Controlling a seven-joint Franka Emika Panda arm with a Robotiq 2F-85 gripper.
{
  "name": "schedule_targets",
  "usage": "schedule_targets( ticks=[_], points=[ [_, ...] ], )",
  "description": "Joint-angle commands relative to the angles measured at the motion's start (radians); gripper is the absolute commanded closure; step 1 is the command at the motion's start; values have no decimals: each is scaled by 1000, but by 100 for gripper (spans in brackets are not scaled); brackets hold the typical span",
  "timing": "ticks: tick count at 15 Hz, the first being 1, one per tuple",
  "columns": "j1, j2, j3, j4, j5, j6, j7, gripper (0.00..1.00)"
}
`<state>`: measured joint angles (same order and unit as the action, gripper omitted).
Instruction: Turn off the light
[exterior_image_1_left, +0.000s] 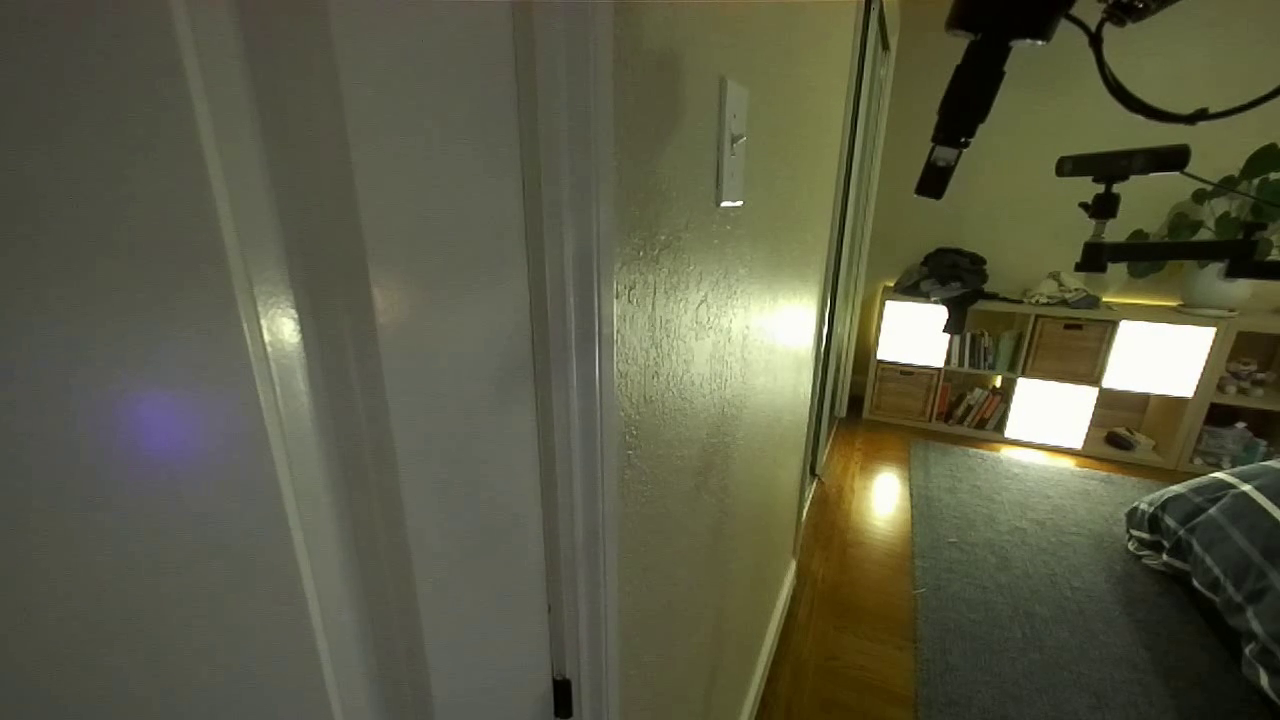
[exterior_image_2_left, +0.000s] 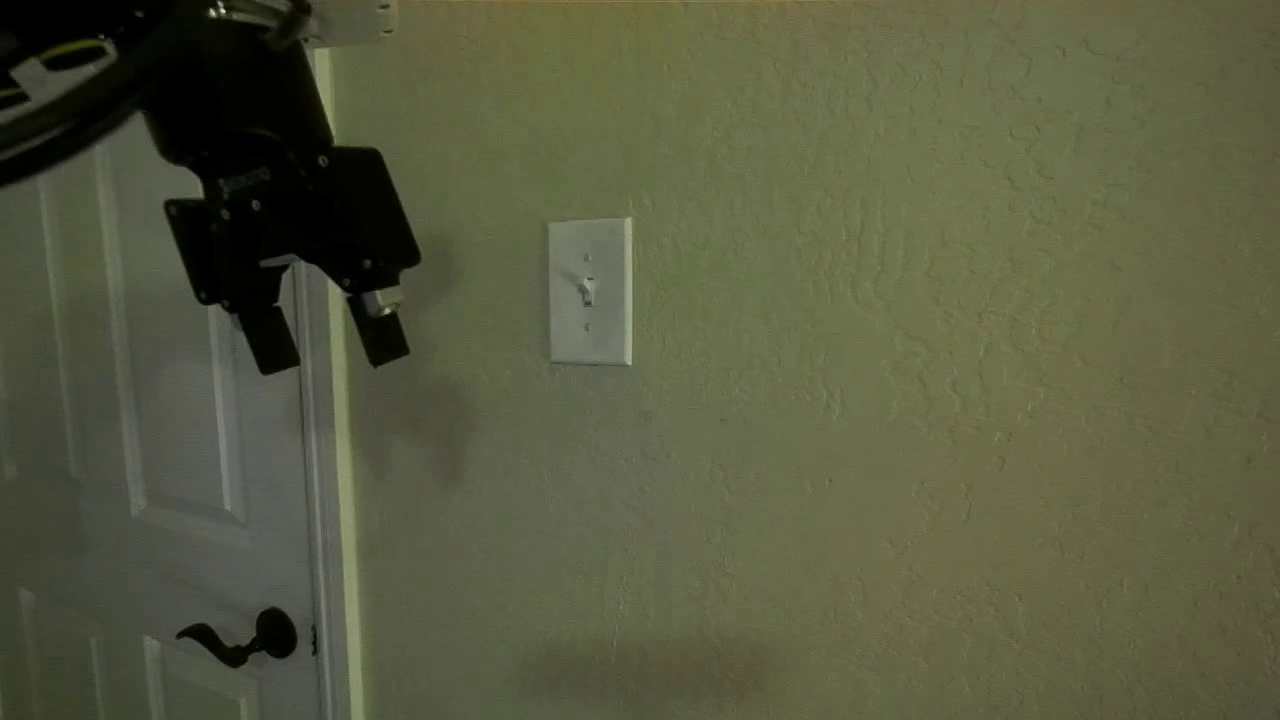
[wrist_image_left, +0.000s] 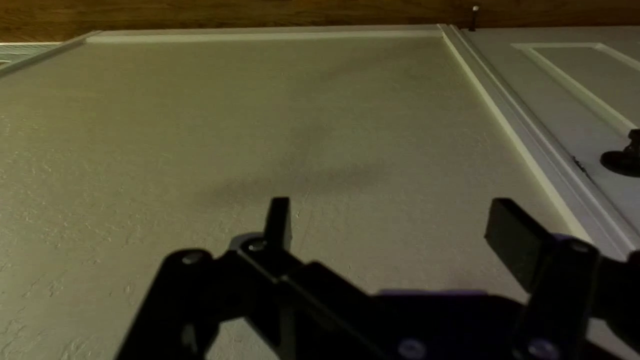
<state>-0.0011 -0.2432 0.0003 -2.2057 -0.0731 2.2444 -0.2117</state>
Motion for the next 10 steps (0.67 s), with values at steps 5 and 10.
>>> schedule_targets(
  ticks=[5, 10],
  points=[
    [4, 138, -9, 156, 33, 83, 5, 0],
    [-3, 212, -15, 265, 60, 126, 1, 40]
  ],
)
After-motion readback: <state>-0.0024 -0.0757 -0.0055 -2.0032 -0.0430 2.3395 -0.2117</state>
